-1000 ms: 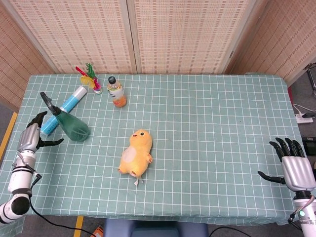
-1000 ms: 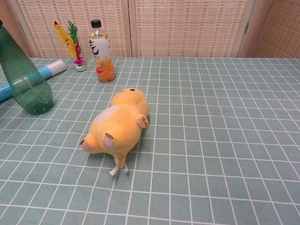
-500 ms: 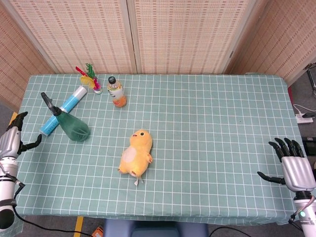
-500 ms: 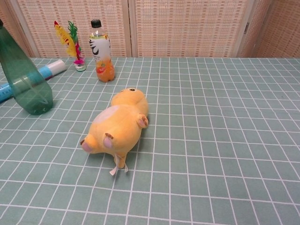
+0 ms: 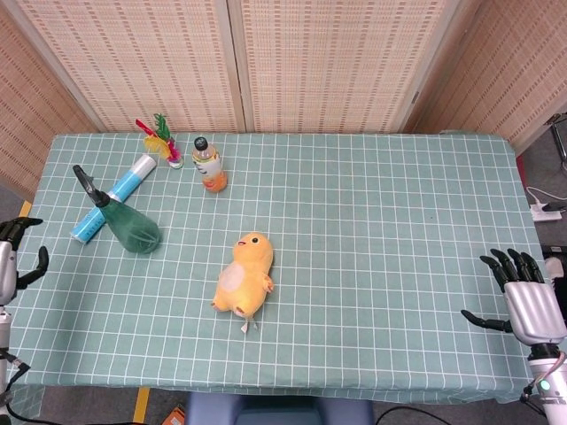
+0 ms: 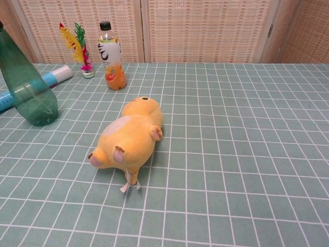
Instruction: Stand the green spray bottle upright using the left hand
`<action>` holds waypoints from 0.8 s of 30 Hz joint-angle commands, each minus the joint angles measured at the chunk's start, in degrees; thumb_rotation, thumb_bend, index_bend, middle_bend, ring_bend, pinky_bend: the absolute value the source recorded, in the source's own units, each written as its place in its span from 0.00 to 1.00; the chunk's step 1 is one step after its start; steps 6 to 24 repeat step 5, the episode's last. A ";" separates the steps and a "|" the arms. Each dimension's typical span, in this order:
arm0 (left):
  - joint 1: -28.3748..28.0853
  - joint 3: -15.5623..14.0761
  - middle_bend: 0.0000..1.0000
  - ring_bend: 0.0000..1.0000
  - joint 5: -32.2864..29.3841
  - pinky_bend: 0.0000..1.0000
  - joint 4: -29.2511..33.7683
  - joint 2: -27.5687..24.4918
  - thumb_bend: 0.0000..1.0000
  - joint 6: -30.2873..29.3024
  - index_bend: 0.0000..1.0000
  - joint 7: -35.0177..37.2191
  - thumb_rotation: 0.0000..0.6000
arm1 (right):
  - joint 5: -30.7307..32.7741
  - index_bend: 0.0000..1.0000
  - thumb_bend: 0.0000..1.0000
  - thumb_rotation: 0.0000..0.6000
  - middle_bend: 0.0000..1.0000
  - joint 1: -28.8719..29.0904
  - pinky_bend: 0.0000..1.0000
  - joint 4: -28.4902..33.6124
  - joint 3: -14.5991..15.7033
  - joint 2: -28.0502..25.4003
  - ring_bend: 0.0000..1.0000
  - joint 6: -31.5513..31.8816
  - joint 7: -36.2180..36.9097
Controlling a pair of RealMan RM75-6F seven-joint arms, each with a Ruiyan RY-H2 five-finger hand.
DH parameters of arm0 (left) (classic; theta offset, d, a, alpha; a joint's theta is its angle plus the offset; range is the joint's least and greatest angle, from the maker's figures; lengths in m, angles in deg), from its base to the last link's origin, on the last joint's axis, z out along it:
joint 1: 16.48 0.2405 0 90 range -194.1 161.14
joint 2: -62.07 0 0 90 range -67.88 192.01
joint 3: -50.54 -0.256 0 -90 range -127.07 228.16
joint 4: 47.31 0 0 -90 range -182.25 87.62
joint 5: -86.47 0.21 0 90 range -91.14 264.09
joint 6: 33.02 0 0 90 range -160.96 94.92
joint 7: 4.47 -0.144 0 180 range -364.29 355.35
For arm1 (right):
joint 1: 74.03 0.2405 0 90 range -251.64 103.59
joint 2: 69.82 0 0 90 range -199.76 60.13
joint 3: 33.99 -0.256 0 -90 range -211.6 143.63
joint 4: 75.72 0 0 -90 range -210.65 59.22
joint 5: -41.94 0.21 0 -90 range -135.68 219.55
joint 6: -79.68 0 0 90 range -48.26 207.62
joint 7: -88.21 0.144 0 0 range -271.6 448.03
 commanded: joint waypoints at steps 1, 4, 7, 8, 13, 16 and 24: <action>1.67 -5.12 0.29 0.25 10.49 0.21 -7.39 1.85 0.44 -3.87 0.30 3.91 1.00 | 0.16 0.16 0.00 1.00 0.09 -0.04 0.00 0.02 -0.04 0.03 0.00 0.05 -0.16; 1.49 -4.87 0.29 0.25 9.85 0.20 -6.89 1.11 0.44 -2.30 0.30 5.78 1.00 | 0.60 0.16 0.00 1.00 0.09 -0.05 0.00 0.08 -0.17 0.11 0.00 0.00 -0.30; 1.44 -4.81 0.30 0.25 9.72 0.20 -6.83 0.99 0.44 -1.97 0.30 5.76 1.00 | 0.68 0.16 0.00 1.00 0.09 -0.06 0.00 0.08 -0.20 0.12 0.00 0.01 -0.37; 1.44 -4.81 0.30 0.25 9.72 0.20 -6.83 0.99 0.44 -1.97 0.30 5.76 1.00 | 0.68 0.16 0.00 1.00 0.09 -0.06 0.00 0.08 -0.20 0.12 0.00 0.01 -0.37; 1.44 -4.81 0.30 0.25 9.72 0.20 -6.83 0.99 0.44 -1.97 0.30 5.76 1.00 | 0.68 0.16 0.00 1.00 0.09 -0.06 0.00 0.08 -0.20 0.12 0.00 0.01 -0.37; 1.44 -4.81 0.30 0.25 9.72 0.20 -6.83 0.99 0.44 -1.97 0.30 5.76 1.00 | 0.68 0.16 0.00 1.00 0.09 -0.06 0.00 0.08 -0.20 0.12 0.00 0.01 -0.37; 1.44 -4.81 0.30 0.25 9.72 0.20 -6.83 0.99 0.44 -1.97 0.30 5.76 1.00 | 0.68 0.16 0.00 1.00 0.09 -0.06 0.00 0.08 -0.20 0.12 0.00 0.01 -0.37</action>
